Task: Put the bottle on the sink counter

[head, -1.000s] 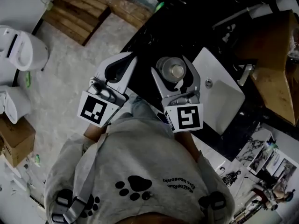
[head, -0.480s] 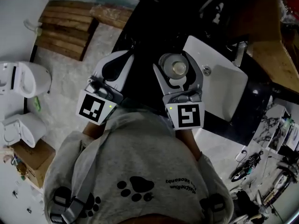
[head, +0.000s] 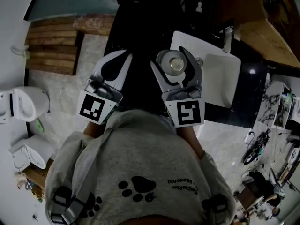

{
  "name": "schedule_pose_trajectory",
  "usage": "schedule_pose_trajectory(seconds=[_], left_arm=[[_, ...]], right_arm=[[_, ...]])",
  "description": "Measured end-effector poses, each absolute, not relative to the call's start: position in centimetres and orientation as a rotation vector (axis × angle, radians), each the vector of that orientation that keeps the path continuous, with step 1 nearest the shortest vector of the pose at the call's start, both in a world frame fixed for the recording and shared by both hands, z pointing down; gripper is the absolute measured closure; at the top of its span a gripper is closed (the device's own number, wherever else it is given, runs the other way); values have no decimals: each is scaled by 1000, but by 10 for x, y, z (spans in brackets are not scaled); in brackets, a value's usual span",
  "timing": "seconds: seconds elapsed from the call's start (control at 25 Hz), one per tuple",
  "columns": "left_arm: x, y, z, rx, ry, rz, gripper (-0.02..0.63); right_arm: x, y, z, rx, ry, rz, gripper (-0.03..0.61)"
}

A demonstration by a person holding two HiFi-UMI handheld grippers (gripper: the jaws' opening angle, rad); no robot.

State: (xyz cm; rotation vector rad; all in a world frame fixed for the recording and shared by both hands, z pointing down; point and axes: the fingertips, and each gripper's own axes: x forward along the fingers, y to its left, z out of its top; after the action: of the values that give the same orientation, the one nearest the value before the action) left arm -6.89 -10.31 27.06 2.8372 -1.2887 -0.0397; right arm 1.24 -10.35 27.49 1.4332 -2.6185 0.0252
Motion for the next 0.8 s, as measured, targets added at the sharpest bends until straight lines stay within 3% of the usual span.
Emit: schedule_pose_trajectory(seconds=[0.8], left_arm=[[-107, -156, 287, 2856, -1253, 13, 612]], right_arm=[[-38, -161, 288, 1410, -2587, 31, 242]])
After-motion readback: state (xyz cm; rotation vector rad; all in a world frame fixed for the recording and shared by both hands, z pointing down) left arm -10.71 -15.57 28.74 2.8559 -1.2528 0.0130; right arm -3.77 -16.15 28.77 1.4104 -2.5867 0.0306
